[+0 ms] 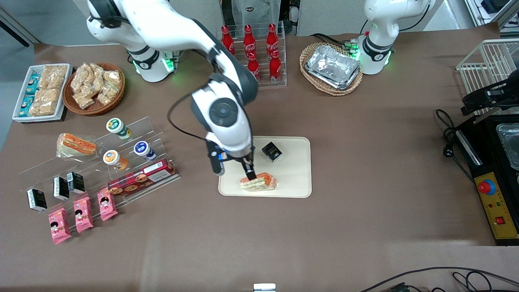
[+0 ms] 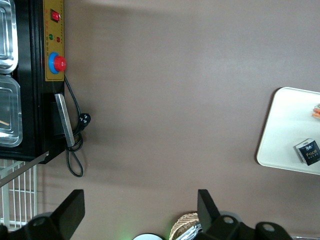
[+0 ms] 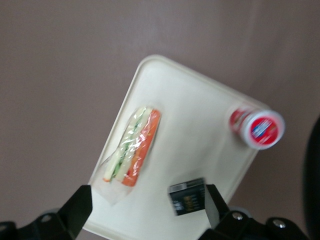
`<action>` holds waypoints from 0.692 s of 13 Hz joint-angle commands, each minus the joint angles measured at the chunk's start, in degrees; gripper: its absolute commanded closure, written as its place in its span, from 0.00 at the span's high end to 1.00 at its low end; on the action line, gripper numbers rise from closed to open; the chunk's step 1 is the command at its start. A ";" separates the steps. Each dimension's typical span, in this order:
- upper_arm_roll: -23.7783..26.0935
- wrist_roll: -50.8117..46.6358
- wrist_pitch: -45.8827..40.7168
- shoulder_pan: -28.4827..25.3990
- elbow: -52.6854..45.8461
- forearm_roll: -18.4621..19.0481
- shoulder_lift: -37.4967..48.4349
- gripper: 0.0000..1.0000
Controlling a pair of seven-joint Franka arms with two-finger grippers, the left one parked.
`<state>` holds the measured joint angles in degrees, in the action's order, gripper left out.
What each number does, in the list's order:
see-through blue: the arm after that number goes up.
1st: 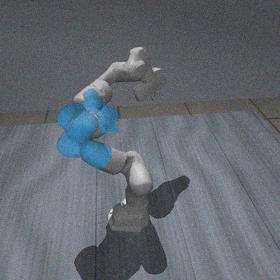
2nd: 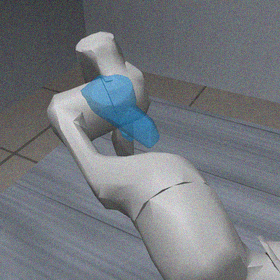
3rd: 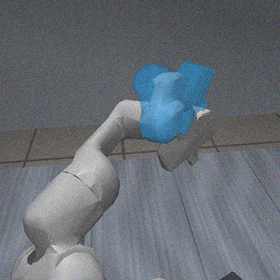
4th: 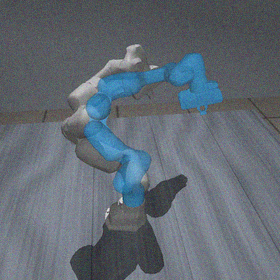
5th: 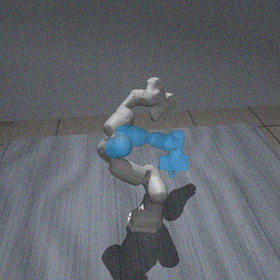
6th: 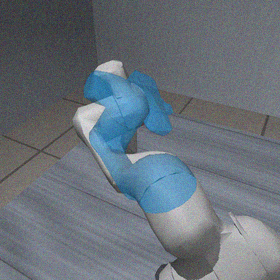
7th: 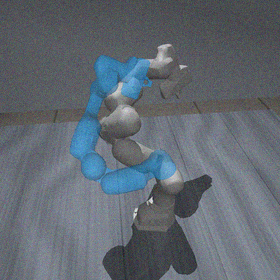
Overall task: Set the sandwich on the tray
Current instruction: 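Open the right gripper and raise it off the sandwich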
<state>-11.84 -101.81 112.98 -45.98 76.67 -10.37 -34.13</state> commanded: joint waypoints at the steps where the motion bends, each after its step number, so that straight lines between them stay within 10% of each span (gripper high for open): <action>1: 0.15 20.63 -10.29 6.23 2.25 0.70 7.31 1.00; 9: 0.15 78.28 -22.27 23.64 2.43 6.66 14.26 1.00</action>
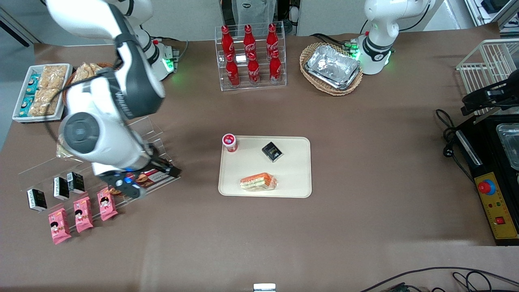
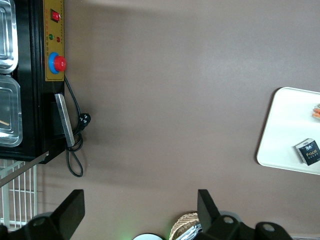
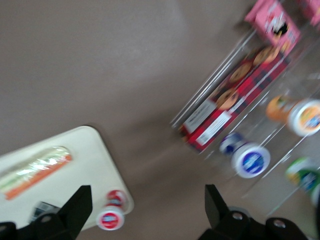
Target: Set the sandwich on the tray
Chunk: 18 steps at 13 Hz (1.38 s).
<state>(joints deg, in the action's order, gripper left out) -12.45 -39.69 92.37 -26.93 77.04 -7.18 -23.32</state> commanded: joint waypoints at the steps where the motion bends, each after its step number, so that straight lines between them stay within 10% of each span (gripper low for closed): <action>1: 0.76 23.62 -1.58 6.60 2.06 4.10 4.07 1.00; 6: 0.85 50.01 5.78 16.01 8.71 4.10 10.20 0.98; 18: 9.29 51.91 12.48 29.13 28.24 4.19 26.39 0.97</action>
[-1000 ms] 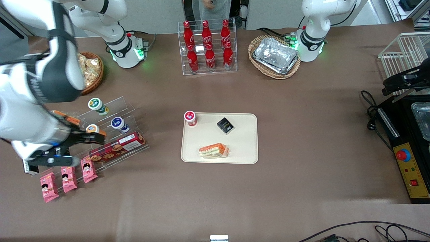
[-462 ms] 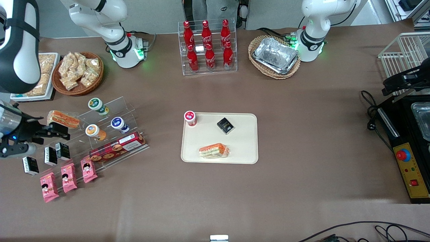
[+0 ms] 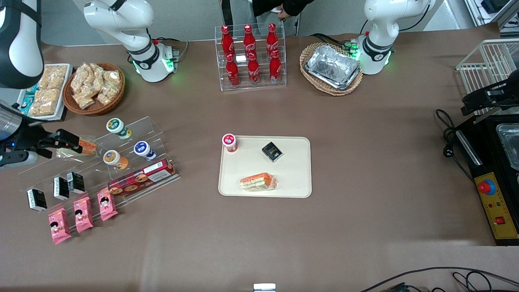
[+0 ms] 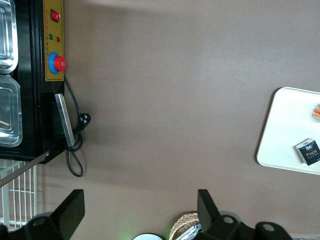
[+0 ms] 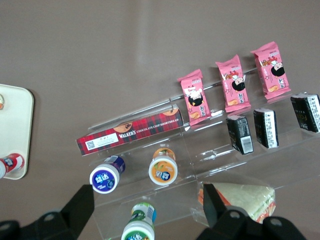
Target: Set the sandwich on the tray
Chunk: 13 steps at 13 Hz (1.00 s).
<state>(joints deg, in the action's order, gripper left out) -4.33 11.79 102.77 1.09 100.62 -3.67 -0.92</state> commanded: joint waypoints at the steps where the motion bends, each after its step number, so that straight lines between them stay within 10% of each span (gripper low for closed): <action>1: 1.16 0.43 2.08 1.02 5.03 0.68 4.34 0.97; 13: 0.99 -0.98 -1.77 1.55 4.68 1.82 4.61 0.97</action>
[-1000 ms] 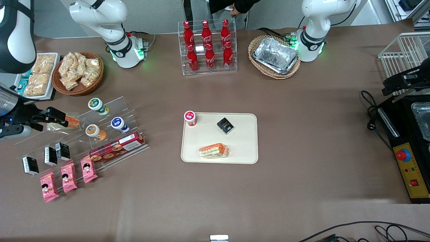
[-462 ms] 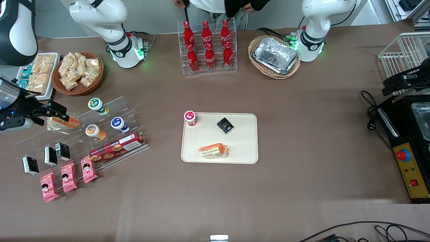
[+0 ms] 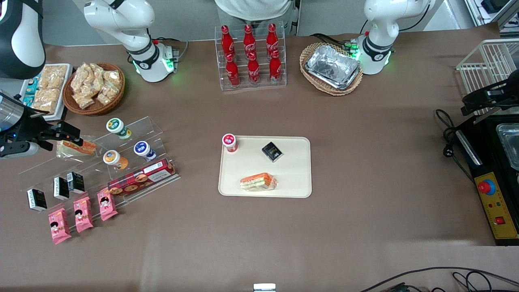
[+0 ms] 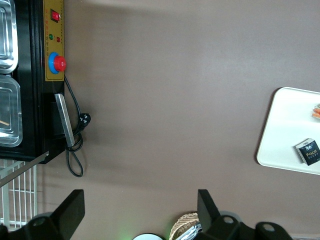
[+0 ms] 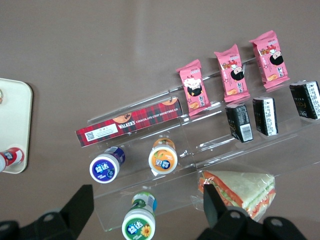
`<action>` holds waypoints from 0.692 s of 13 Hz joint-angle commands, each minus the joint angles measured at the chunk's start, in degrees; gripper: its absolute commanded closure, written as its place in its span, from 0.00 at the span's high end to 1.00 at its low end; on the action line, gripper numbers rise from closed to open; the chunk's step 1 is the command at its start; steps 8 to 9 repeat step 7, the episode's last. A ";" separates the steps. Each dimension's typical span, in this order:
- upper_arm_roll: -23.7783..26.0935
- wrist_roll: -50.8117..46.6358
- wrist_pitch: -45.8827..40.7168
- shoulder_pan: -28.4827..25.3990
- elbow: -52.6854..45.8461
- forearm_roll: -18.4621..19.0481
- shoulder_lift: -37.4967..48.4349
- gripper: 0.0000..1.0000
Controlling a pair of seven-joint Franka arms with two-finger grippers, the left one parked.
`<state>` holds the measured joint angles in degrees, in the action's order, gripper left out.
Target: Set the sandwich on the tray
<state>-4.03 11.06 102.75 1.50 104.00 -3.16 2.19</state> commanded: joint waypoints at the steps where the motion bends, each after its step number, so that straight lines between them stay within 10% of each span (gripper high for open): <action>1: 0.69 -0.34 -4.11 1.14 0.86 2.19 1.50 0.97; 9: 0.42 -0.69 -10.45 1.31 -3.53 2.64 0.80 0.97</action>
